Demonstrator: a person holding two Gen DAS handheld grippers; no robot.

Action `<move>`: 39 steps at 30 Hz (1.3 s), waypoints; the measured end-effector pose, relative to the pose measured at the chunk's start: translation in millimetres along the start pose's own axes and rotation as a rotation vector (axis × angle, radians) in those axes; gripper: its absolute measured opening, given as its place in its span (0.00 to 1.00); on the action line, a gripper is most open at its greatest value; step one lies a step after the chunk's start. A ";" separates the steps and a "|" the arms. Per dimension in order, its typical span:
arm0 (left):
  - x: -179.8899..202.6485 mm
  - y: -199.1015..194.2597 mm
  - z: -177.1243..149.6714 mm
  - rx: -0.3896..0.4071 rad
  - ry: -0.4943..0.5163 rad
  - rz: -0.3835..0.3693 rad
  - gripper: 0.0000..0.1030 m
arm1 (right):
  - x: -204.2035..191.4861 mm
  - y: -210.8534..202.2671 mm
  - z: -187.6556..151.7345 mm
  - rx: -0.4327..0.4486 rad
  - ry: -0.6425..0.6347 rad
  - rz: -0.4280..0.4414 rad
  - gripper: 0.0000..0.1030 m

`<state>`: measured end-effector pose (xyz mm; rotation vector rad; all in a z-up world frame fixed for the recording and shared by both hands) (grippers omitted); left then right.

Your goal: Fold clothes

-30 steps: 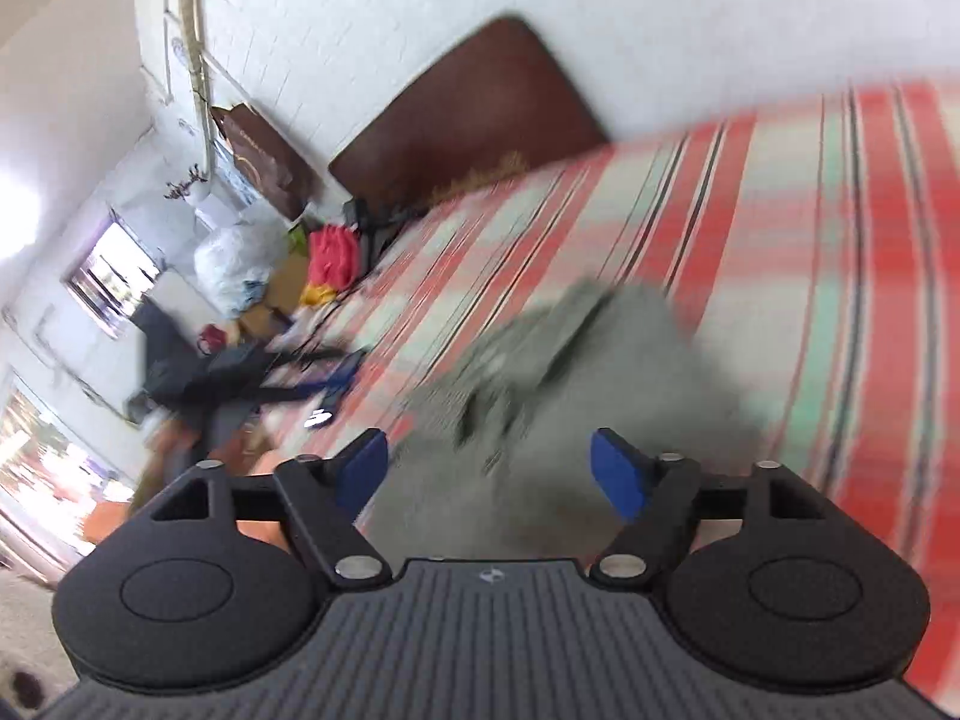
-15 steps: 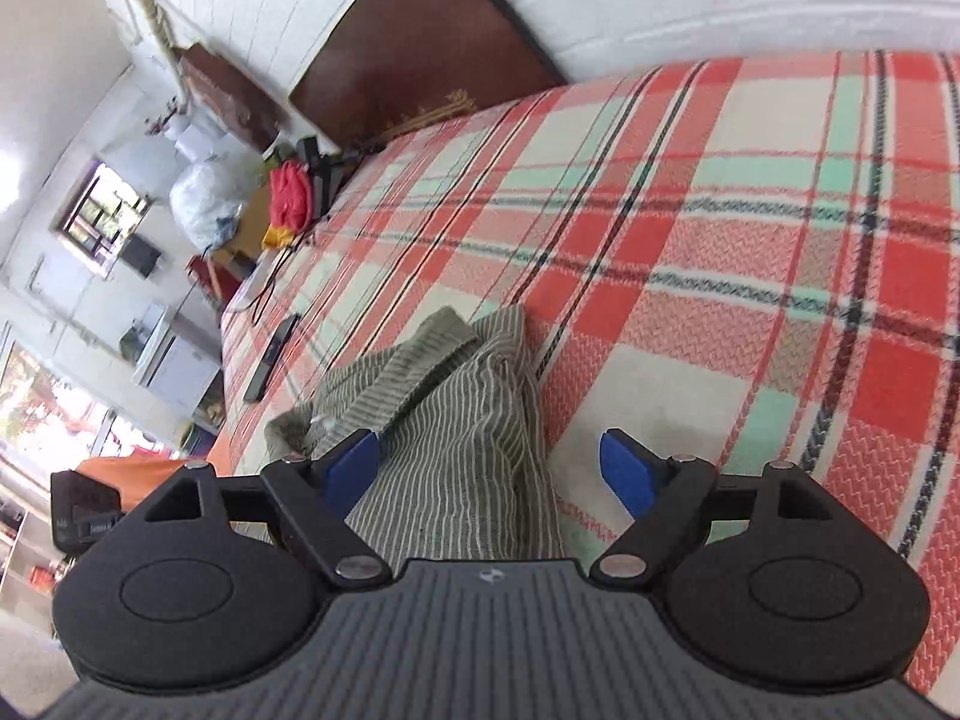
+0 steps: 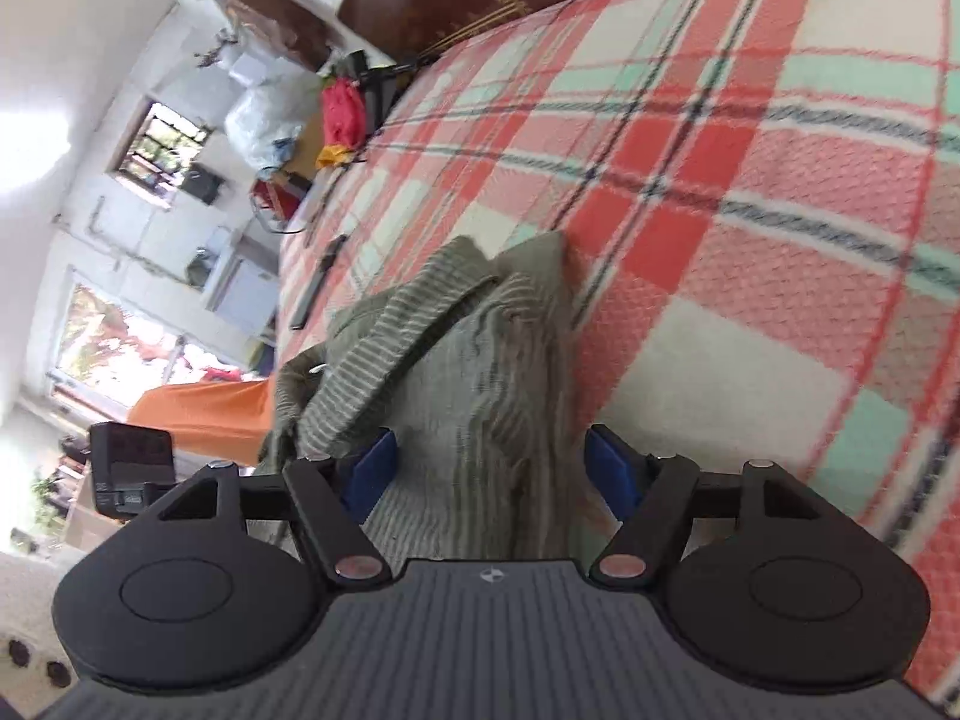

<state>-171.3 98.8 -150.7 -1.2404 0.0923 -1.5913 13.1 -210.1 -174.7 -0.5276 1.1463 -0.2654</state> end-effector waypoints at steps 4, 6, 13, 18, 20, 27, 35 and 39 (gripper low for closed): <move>-10.2 -8.0 -1.1 0.024 -0.015 -0.021 0.55 | -5.7 13.0 -4.0 -0.023 0.030 0.080 0.60; -15.1 -10.6 -2.4 0.024 -0.024 -0.025 0.51 | -9.8 18.0 -10.0 -0.030 0.034 0.094 0.58; -8.3 -1.6 5.6 0.001 -0.001 -0.039 0.74 | -9.9 13.2 -24.5 0.069 0.152 0.012 0.37; 7.4 -7.3 16.8 -0.020 0.129 -0.060 0.24 | -43.5 0.9 -41.7 0.172 0.126 -0.080 0.25; 12.8 -11.9 26.2 -0.015 0.167 -0.069 0.20 | -54.8 -10.3 -46.5 0.211 0.122 -0.082 0.23; 83.6 -21.4 112.3 0.118 0.450 -0.118 0.18 | -96.3 -63.2 -29.5 0.393 0.041 -0.138 0.21; 154.0 60.5 218.5 0.235 0.647 -0.091 0.19 | -92.6 -97.2 57.6 0.733 -0.014 -0.238 0.22; 133.4 104.5 241.5 0.202 0.611 -0.062 0.19 | -55.5 -84.1 102.3 0.803 0.021 -0.253 0.22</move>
Point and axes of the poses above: each gripper's, at about its wrist camera, not at the fingertips, and y roughly the way its jaws point, x to its right, z to its top, the point moved 4 cm from there along y, roughly the way its jaws point, and after that the axes turned 6 degrees about y, right-handed, at the moved point
